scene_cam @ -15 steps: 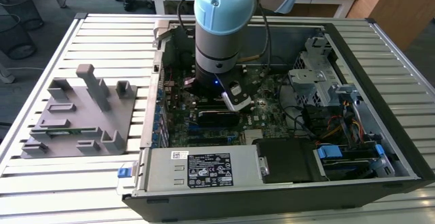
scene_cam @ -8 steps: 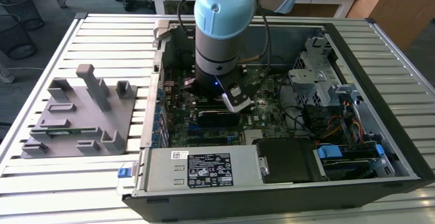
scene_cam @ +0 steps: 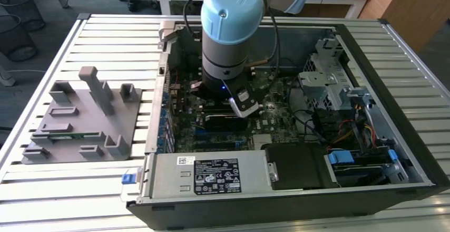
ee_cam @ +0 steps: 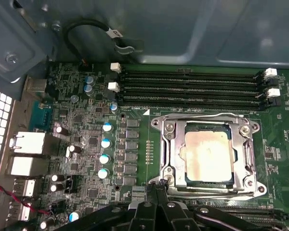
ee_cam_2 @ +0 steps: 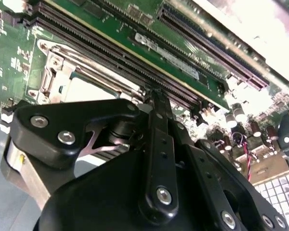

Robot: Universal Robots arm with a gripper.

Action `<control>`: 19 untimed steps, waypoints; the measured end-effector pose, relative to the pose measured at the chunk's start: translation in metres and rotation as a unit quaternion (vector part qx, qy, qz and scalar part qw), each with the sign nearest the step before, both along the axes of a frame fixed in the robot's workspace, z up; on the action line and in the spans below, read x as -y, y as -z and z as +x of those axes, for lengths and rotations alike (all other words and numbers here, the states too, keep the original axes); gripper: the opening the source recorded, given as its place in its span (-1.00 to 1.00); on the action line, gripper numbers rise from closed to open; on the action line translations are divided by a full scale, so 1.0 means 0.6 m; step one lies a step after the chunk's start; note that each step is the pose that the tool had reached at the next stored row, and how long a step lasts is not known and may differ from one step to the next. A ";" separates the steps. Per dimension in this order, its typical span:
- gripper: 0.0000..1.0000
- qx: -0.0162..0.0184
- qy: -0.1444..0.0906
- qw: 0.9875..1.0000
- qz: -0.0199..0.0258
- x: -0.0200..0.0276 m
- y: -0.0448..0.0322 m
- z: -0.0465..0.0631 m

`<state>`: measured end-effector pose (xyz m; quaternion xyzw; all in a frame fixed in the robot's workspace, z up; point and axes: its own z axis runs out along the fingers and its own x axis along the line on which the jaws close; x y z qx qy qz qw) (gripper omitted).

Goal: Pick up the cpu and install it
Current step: 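Install the second cpu locking lever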

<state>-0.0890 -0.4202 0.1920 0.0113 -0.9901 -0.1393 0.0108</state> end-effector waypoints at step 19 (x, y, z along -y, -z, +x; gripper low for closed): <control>-0.79 0.000 0.000 1.000 0.000 -0.0145 0.004 -0.008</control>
